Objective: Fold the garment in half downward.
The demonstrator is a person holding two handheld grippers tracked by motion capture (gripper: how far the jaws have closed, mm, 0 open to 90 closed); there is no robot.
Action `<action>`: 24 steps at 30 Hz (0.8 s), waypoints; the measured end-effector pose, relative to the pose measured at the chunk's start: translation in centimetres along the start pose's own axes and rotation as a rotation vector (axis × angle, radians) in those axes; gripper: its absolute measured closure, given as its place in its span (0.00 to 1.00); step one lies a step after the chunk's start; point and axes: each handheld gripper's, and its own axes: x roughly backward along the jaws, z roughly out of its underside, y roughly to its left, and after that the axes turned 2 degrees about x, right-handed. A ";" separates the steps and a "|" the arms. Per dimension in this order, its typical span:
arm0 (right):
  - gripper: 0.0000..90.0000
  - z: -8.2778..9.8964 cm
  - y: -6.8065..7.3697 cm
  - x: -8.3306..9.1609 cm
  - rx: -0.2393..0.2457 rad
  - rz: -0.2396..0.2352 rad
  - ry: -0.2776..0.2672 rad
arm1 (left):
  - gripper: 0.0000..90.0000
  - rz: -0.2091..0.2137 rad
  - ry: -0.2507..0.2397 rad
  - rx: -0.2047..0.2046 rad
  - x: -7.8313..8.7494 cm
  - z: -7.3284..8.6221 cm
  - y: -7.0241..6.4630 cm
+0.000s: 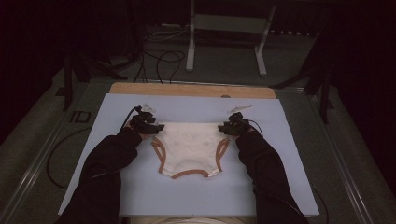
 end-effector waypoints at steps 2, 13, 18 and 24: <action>0.55 -0.1 0.2 0.3 -0.003 -0.016 -0.012 | 0.37 0.015 -0.003 0.007 0.3 -0.1 0.0; 0.17 -0.6 1.3 1.6 -0.002 -0.081 -0.029 | 0.04 0.093 -0.047 -0.019 2.4 -0.6 -0.9; 0.13 -0.6 1.7 2.2 -0.002 -0.106 -0.043 | 0.01 0.125 -0.069 -0.045 3.9 -0.8 -1.7; 0.12 -0.6 2.3 3.2 0.011 -0.128 -0.082 | 0.00 0.157 -0.117 -0.068 5.7 -0.4 -2.7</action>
